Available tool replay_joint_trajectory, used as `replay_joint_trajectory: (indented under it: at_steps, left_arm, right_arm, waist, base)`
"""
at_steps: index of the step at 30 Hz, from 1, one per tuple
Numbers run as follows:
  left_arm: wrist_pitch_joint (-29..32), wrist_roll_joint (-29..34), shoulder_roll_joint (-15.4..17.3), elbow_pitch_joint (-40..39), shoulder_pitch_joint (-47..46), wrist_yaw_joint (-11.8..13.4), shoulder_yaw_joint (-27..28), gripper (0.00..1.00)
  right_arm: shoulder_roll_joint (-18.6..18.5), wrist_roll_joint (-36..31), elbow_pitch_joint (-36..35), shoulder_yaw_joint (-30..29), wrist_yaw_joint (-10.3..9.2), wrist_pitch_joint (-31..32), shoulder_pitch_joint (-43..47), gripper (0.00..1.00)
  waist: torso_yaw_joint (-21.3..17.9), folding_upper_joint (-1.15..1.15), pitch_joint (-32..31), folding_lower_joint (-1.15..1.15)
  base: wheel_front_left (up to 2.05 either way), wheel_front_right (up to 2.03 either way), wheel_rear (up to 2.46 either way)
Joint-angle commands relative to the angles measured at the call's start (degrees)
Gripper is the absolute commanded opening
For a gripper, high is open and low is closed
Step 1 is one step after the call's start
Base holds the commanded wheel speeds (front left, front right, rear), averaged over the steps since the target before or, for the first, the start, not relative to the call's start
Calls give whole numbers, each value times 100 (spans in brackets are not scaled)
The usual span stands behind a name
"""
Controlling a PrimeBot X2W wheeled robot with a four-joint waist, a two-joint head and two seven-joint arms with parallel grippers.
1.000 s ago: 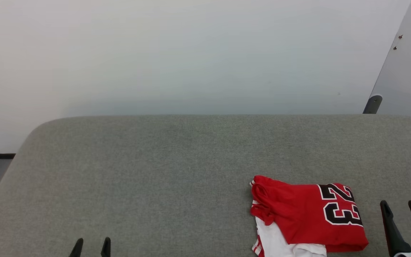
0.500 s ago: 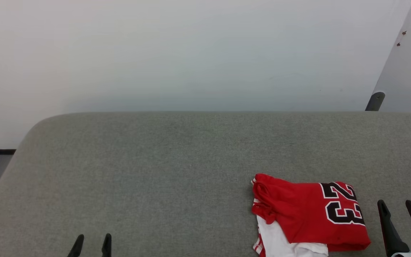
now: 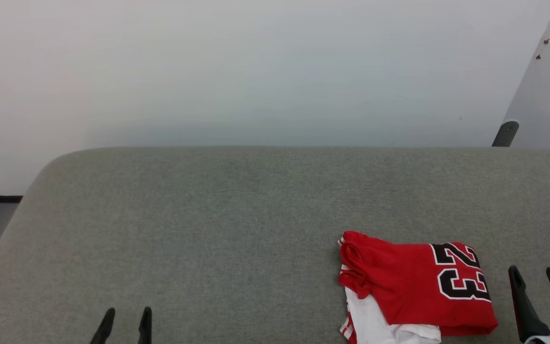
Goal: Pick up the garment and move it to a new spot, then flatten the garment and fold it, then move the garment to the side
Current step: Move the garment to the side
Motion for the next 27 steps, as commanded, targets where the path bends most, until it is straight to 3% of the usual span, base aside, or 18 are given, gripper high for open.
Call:
replay_joint_trajectory:
  at_steps: [1, 4, 7, 15, 19, 27]
  left_arm:
    - [2, 29, -35, -24, -43, -14, 17, 100]
    - [3, 14, -65, -24, -79, -14, 8, 100]
    - [3, 0, -74, -12, -183, -14, -95, 100]
    - [3, -81, -78, 139, -504, -14, -406, 100]
    - [3, -113, -105, 170, -719, -14, -525, 100]
    - [3, -188, 10, 261, -1318, -15, -805, 100]
  right_arm:
    - [-65, 70, 55, -8, -2, 137, -163, 100]
    - [-240, 120, 154, 78, -2, 408, -395, 100]
    - [-662, 137, 444, 343, -2, 1055, -811, 100]
    - [-1525, 816, 1582, 1193, -3, 3464, -1867, 100]
    - [-1639, 1097, 1991, 1431, -3, 4308, -2296, 100]
    - [-1479, 1069, 2814, 1738, -3, 4587, -2959, 100]
  waist:
    - [-33, 0, 35, 0]
    - [-66, 0, 84, 0]
    - [-79, 0, 174, 0]
    - [42, 0, 433, 0]
    - [114, 0, 726, 0]
    - [272, 0, 1373, 0]
  base:
    - [0, 0, 0]
    - [0, 0, 0]
    - [0, 0, 0]
    - [0, 0, 0]
    - [0, 0, 0]
    - [0, 0, 0]
